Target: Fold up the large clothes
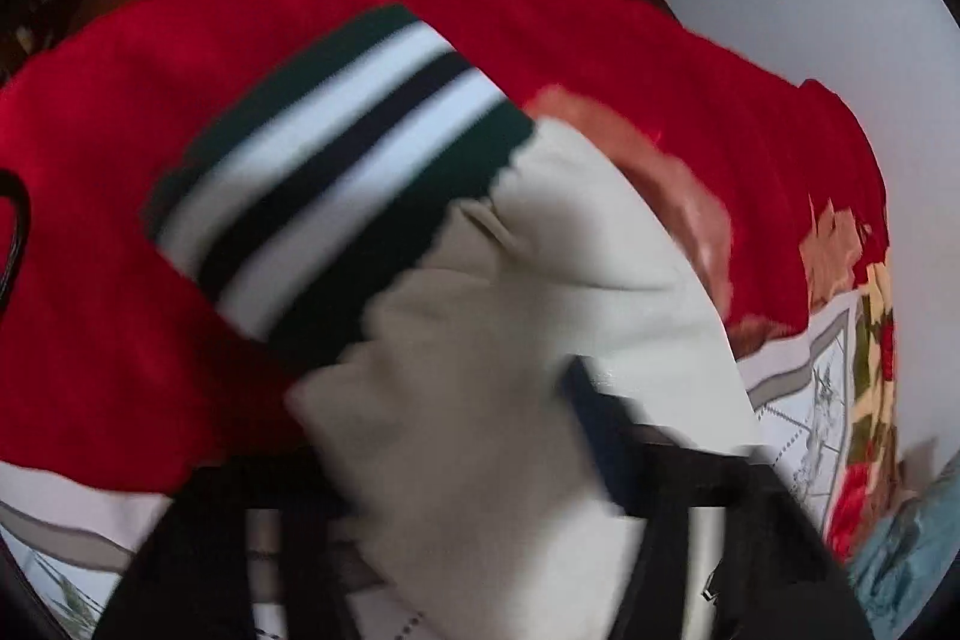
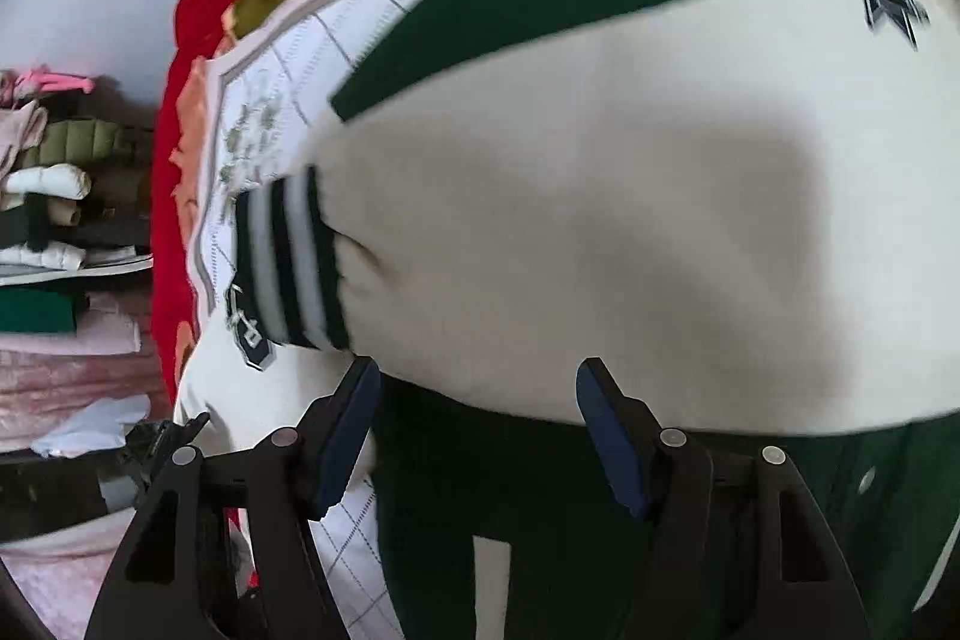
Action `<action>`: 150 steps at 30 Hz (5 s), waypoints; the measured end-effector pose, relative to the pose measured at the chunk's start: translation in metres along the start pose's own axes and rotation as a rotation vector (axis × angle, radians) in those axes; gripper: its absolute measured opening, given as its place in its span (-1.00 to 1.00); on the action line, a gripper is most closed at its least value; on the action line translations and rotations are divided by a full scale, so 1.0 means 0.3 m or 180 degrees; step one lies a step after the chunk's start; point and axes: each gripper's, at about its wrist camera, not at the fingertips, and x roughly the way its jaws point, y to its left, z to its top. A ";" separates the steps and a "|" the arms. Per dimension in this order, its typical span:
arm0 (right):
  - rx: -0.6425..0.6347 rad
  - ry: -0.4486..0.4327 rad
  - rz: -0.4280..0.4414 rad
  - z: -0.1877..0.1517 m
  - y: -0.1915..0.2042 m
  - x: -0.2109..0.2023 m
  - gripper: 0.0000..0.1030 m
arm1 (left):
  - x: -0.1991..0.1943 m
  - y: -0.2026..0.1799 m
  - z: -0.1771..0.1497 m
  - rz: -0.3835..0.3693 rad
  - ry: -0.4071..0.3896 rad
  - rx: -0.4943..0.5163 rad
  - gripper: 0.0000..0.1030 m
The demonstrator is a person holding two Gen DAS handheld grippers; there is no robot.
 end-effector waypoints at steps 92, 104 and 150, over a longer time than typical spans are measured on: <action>-0.0916 0.0035 -0.1836 -0.016 -0.865 -0.301 0.19 | 0.016 -0.743 -1.189 0.1317 -0.0352 0.4355 1.00; 0.1484 -0.0499 -0.1021 0.063 -1.308 -0.505 -0.32 | 0.034 -0.734 -1.100 0.1115 -0.0022 0.3995 1.00; 0.0532 0.0926 0.0130 -0.505 -0.320 -0.051 -0.89 | -0.309 -0.255 -1.253 0.1098 0.0555 0.4199 1.00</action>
